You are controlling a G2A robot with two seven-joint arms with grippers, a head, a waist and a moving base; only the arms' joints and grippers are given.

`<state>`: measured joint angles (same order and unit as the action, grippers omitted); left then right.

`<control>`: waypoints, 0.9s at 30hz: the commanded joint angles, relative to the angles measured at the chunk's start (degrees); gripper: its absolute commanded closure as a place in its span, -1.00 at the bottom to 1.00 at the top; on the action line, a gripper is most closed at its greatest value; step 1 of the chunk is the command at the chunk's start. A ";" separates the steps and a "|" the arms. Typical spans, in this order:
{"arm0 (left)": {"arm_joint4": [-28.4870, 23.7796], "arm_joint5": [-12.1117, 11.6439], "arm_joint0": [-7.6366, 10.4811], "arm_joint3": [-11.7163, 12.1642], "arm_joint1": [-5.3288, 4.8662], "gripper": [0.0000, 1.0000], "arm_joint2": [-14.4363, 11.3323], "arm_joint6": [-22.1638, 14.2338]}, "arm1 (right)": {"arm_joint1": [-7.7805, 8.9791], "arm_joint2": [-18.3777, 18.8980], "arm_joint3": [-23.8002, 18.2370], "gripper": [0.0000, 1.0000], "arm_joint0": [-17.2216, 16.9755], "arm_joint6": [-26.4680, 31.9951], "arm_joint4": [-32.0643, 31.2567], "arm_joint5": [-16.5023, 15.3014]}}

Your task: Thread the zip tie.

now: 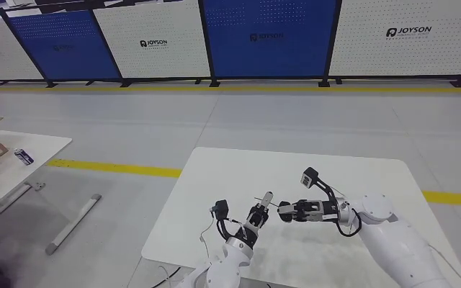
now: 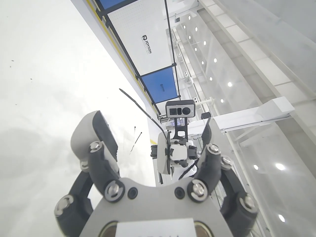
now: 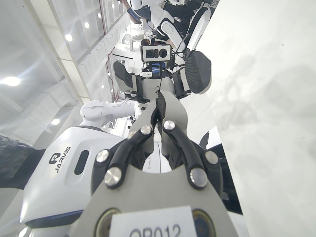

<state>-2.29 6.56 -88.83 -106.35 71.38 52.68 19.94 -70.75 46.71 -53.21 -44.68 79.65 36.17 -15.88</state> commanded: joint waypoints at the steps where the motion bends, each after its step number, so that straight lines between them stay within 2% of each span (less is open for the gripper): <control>1: 0.00 0.00 0.00 0.00 0.00 -1.00 0.00 0.00 | 0.00 -0.01 0.01 1.00 0.01 0.00 -0.01 0.01; 7: 0.00 0.00 0.00 0.00 0.00 -1.00 0.00 0.00 | 0.00 -0.01 0.01 1.00 0.01 0.00 -0.01 0.01; 10: 2.54 1.69 0.62 0.98 0.12 -1.00 -0.33 0.25 | 0.22 0.42 -1.20 1.00 -0.66 -1.74 -0.93 1.51; 12: 3.14 2.14 1.13 1.36 0.13 -1.00 0.26 -0.50 | 0.60 1.15 -1.99 1.00 -0.84 -0.22 -1.09 2.81; 14: 3.02 2.37 1.30 1.53 -0.04 -1.00 0.79 -3.56 | 0.95 1.37 -2.69 1.00 -0.91 0.00 -1.02 4.06; 17: 2.70 1.87 1.03 1.33 -0.64 -1.00 3.21 -8.81 | 1.76 0.47 -3.68 1.00 -0.70 0.00 -0.66 6.15; 20: -0.37 0.36 0.18 0.56 -1.20 -1.00 5.47 -15.47 | 2.68 -1.50 -4.88 1.00 -0.19 0.00 -0.19 7.65; 24: -5.16 -1.85 -0.51 0.18 -1.75 -1.00 8.43 -22.39 | 3.69 -3.68 -5.42 1.00 0.77 0.00 0.78 9.34; 27: -6.27 -2.00 -0.61 0.24 -1.80 -1.00 8.90 -23.16 | 3.69 -3.68 -5.42 1.00 0.77 0.00 0.78 9.34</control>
<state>-8.95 4.51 -89.45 -106.13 69.57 61.64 -3.39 -67.04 42.97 -58.64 -43.89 79.64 36.99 -6.49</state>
